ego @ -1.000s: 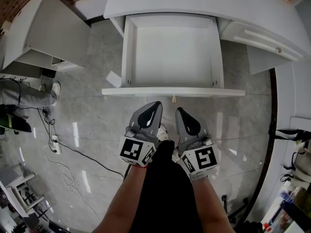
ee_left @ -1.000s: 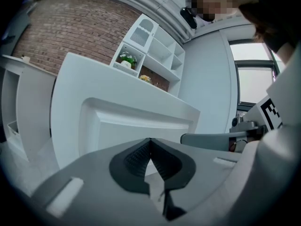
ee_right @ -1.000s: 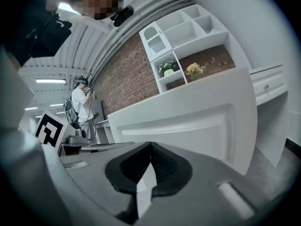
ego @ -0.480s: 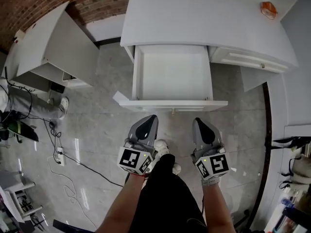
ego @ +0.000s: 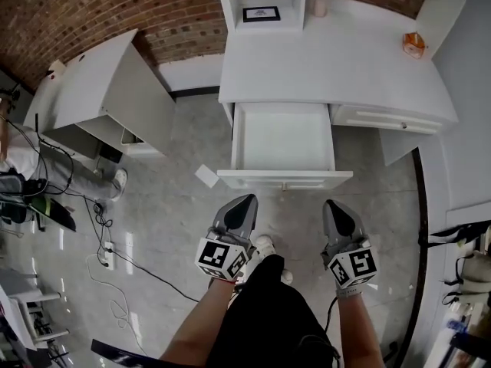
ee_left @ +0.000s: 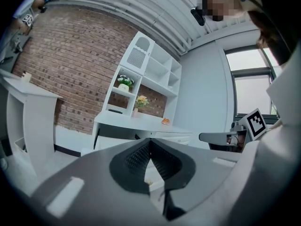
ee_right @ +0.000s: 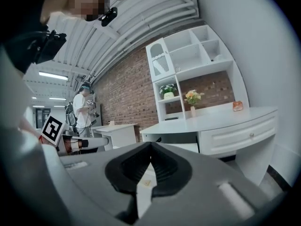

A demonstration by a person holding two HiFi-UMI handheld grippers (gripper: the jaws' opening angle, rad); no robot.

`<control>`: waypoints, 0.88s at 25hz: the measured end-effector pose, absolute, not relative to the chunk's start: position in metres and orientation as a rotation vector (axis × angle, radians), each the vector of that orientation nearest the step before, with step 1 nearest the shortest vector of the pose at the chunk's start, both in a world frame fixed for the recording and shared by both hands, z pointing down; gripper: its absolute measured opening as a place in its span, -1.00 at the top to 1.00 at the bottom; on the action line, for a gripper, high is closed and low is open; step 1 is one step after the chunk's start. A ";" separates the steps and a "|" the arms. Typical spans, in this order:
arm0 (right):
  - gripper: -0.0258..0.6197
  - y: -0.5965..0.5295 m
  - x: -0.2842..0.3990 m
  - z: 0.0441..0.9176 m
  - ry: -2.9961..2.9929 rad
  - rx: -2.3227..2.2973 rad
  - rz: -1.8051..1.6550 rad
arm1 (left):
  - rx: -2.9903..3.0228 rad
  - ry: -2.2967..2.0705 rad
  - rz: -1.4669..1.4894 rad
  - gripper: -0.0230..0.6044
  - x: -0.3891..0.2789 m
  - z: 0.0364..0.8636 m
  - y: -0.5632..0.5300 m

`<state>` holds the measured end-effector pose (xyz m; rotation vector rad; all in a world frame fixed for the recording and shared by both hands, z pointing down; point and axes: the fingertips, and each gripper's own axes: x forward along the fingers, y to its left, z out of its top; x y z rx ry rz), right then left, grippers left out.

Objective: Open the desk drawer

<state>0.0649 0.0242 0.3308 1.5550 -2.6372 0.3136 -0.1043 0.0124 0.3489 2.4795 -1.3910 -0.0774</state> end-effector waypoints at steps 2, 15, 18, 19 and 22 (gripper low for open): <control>0.92 0.028 0.069 0.313 -2.651 1.548 0.303 | 2.488 -1.387 -0.090 0.92 -0.104 0.332 0.016; 0.92 0.086 0.058 0.230 -2.710 1.500 0.234 | 2.507 -1.397 -0.103 0.92 -0.134 0.259 0.070; 0.92 0.092 0.062 0.212 -2.719 1.490 0.216 | 2.543 -1.365 -0.066 0.92 -0.132 0.246 0.079; 0.92 0.095 0.063 0.208 -2.721 1.489 0.212 | 2.550 -1.362 -0.060 0.92 -0.132 0.241 0.083; 0.92 0.103 0.070 0.198 -2.727 1.500 0.195 | 2.551 -1.382 -0.062 0.92 -0.137 0.227 0.090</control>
